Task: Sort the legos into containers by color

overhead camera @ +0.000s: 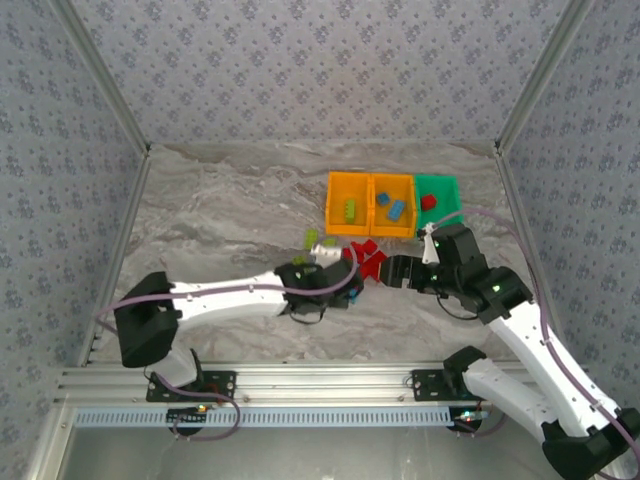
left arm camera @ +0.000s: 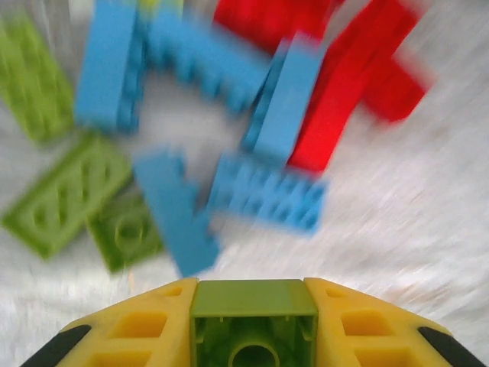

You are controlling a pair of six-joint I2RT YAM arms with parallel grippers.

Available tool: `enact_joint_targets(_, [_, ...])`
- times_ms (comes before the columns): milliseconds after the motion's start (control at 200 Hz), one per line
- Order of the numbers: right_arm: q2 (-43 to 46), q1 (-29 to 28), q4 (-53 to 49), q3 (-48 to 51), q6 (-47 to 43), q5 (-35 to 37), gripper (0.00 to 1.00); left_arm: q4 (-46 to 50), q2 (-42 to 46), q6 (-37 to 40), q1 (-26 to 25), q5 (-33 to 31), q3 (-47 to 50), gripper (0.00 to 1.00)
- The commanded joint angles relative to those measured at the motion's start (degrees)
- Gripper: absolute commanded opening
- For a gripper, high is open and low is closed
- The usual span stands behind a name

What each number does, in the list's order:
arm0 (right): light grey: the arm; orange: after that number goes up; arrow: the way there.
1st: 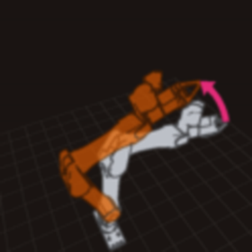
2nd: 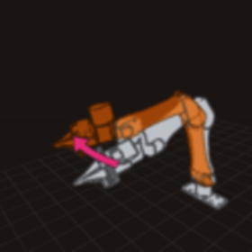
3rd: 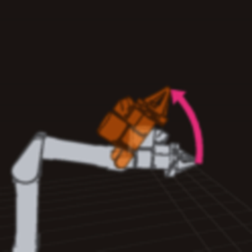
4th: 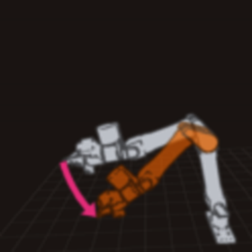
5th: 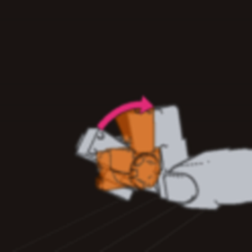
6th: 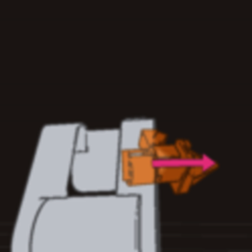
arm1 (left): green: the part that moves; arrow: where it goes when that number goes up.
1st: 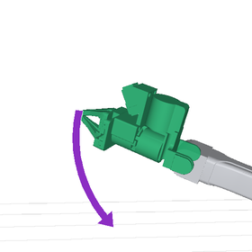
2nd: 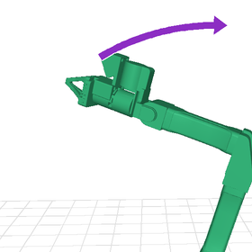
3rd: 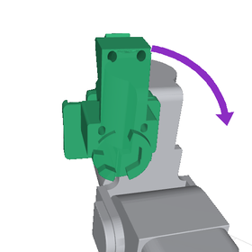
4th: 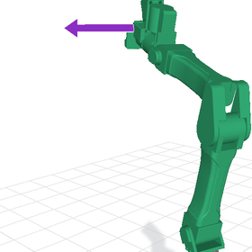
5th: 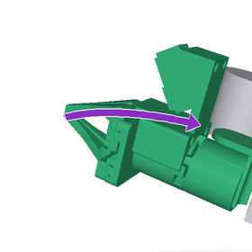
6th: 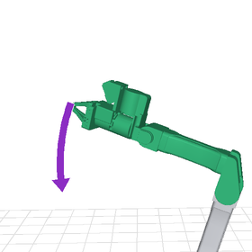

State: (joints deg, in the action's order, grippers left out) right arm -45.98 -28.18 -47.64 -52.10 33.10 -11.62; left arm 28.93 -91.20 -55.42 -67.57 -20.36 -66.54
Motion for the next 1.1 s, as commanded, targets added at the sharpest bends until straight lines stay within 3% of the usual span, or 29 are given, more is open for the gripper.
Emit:
enact_joint_targets(0, [1.3, -0.2, 2.5, -2.8, 2.1, 1.9, 0.89, -0.6, 0.1, 11.9, 6.6, -4.3, -7.3, 0.24])
enact_joint_targets(190, [1.3, -0.4, 3.7, -2.3, 2.5, 3.8, 0.90, -4.5, -12.0, 20.6, 16.3, 0.9, -22.1, 0.24])
enact_joint_targets(470, [2.2, -0.4, 2.4, -1.2, 3.8, 5.5, 0.90, -0.4, -35.4, 23.6, 21.9, 6.9, -48.7, 0.26])
enact_joint_targets(580, [2.8, -0.4, 1.6, -1.0, 3.9, 5.5, 0.90, 1.2, -40.3, 21.7, 23.4, 8.6, -54.2, 0.39])
enact_joint_targets(655, [3.3, -0.5, 1.1, -0.9, 3.9, 5.8, 0.90, 2.3, -41.5, 22.2, 23.6, 8.6, -56.6, 0.42])
enact_joint_targets(899, [3.4, -0.5, 2.1, 1.4, 4.7, 6.3, 0.90, 0.8, -30.9, 23.5, 23.1, 9.1, -49.6, 0.48])
enact_joint_targets(1094, [1.3, -1.6, 4.8, 4.5, 5.3, 6.7, 0.89, -8.1, -6.2, 25.9, 21.0, 7.5, -22.8, 0.48])
